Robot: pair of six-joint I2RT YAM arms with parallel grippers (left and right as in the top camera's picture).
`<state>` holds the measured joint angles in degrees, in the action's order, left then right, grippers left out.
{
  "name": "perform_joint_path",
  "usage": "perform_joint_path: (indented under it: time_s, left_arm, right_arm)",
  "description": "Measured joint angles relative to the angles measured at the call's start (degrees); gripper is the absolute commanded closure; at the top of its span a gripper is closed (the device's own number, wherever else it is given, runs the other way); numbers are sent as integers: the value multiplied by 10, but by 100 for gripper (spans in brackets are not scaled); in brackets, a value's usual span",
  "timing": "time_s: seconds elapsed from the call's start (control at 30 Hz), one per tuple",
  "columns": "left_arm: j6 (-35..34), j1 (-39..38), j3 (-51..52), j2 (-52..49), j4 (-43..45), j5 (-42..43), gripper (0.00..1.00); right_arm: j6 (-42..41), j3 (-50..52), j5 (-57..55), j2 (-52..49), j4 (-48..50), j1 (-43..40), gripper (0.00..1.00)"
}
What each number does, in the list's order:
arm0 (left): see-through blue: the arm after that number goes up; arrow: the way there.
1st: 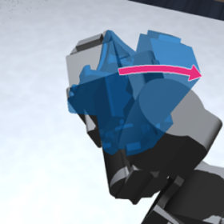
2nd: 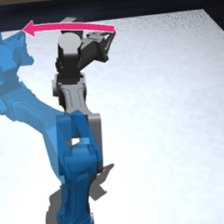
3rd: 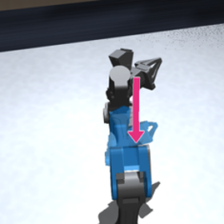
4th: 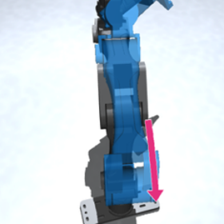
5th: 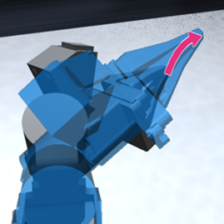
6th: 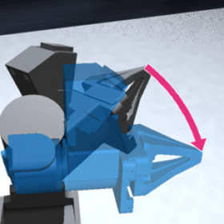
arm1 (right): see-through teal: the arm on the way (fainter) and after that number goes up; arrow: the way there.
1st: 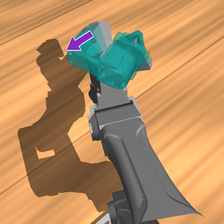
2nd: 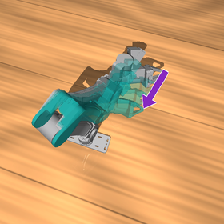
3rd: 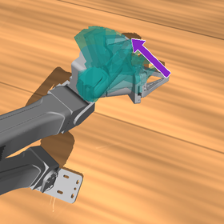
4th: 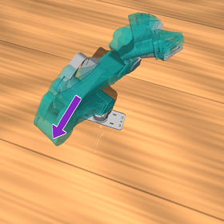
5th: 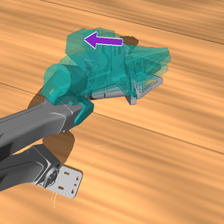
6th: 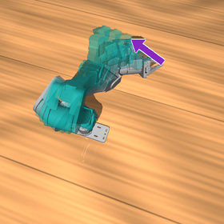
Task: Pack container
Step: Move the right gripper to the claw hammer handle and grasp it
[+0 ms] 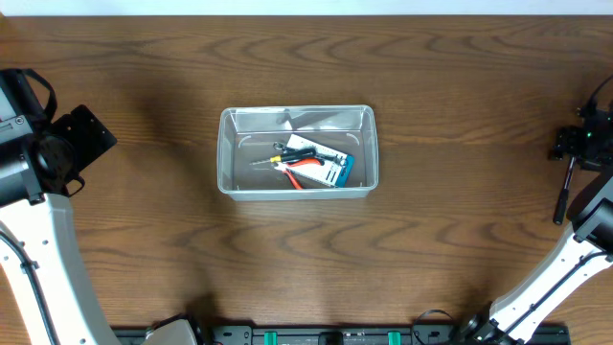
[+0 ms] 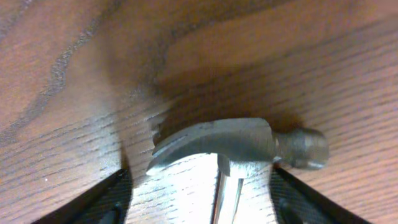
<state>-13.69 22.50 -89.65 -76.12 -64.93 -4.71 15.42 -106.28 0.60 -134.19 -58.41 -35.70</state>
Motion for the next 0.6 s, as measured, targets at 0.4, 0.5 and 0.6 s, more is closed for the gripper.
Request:
perform_joint_path:
  time_s: [0.4,0.5,0.6]
  left_arm:
    - [0,0,0,0,0,0,2]
    - [0,0,0,0,0,0,2]
    - [0,0,0,0,-1,0,2]
  right_arm:
    - [3,0,-5,0,-11,0,57]
    - [2,0,-6,0,-14,0,61]
    - [2,0,-7,0,-16,0,65]
